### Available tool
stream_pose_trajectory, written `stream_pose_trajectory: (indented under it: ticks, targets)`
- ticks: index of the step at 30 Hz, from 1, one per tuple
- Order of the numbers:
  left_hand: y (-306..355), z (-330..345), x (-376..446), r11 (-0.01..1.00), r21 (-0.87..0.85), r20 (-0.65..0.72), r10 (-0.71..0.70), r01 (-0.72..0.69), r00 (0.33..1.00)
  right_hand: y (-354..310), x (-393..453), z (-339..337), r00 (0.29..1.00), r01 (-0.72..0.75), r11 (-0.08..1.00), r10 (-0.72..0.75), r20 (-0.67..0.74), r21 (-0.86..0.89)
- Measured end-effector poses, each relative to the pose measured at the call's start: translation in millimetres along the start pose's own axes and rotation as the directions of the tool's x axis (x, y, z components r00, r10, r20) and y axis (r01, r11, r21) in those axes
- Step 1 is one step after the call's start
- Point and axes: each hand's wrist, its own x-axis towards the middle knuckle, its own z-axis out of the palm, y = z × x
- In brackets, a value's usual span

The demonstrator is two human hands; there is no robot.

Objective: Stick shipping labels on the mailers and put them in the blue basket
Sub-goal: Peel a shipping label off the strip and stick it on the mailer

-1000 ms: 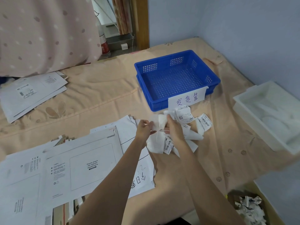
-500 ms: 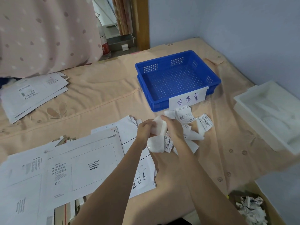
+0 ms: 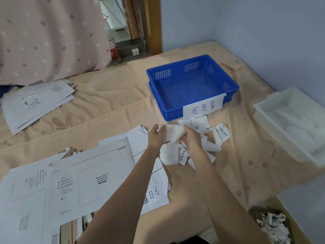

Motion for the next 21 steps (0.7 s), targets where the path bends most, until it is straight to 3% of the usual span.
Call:
stream_pose_trajectory:
  ticks: [2, 5, 6, 9, 12, 15, 18, 21]
  targets:
    - [-1, 0, 0, 0.999, 0.047, -0.033, -0.005, 0.006, 0.999, -3, -1, 2, 0.999, -0.03, 0.999, 0.029, 0.04, 0.02]
    - [-5, 1, 3, 0.996, 0.09, -0.052, 0.03, -0.025, 0.998, -4, -8, 4, 0.998, 0.015, 0.941, 0.007, 0.063, -0.339]
    - [-4, 2, 2, 0.997, 0.075, -0.046, 0.021, -0.018, 0.999, -2, -8, 3, 0.997, 0.03, 0.925, -0.003, 0.071, -0.378]
    - [-1, -3, 0, 0.997, -0.052, 0.071, -0.052, 0.056, 0.996, 1, -7, 3, 0.996, 0.025, 0.968, -0.004, 0.085, -0.251]
    - [-5, -8, 0, 1.0, -0.014, 0.203, -0.023, 0.027, 0.979, 0, -6, 2, 0.997, 0.022, 0.986, -0.01, 0.074, -0.167]
    - [-7, -10, 2, 0.997, -0.065, 0.116, -0.045, 0.053, 0.992, 0, -6, 0, 0.994, -0.045, 0.992, 0.056, 0.09, -0.115]
    - [-3, -12, 7, 0.986, -0.145, 0.031, -0.082, 0.086, 0.996, 2, -6, -2, 0.981, -0.139, 0.989, 0.131, 0.141, 0.043]
    - [-1, -13, 8, 0.994, -0.091, 0.016, -0.063, 0.065, 0.998, 1, -6, -4, 0.979, -0.122, 0.992, 0.114, 0.171, 0.039]
